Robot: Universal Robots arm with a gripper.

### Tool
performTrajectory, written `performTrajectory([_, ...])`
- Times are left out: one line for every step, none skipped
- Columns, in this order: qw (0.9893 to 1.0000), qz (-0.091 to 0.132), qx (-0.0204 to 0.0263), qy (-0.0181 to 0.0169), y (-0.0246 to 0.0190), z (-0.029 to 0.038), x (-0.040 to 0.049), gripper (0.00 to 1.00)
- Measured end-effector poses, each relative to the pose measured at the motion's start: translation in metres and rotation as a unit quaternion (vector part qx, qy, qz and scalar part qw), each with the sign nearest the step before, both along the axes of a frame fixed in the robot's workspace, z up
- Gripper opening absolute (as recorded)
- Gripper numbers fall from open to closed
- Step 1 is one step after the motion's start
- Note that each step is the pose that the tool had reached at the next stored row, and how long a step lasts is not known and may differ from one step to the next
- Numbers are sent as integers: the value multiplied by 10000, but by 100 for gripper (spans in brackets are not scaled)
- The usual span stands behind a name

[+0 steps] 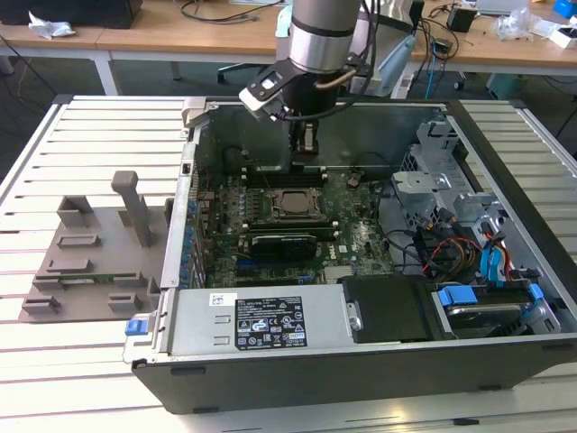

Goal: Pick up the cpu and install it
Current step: 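Close the cpu cover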

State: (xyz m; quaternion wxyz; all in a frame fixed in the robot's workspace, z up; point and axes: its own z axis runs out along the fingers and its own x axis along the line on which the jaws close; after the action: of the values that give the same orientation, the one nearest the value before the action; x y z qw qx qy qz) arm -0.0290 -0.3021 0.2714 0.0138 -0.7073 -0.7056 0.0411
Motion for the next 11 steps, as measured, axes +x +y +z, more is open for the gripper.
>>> performTrajectory([10000,0,0,0,0,19,0,11])
performTrajectory([10000,0,0,0,0,38,0,11])
performTrajectory([10000,0,0,0,0,69,0,11])
performTrajectory([10000,0,0,0,0,99,0,11])
performTrajectory([10000,0,-1,0,0,128,0,11])
performTrajectory([10000,0,-1,0,0,146,0,11])
performTrajectory([10000,0,-1,0,0,165,0,11])
performTrajectory([10000,0,-1,0,0,182,0,11])
performTrajectory([10000,0,-1,0,0,202,0,11])
performTrajectory([10000,0,-2,0,0,234,0,11])
performTrajectory([10000,0,-1,0,0,259,0,11])
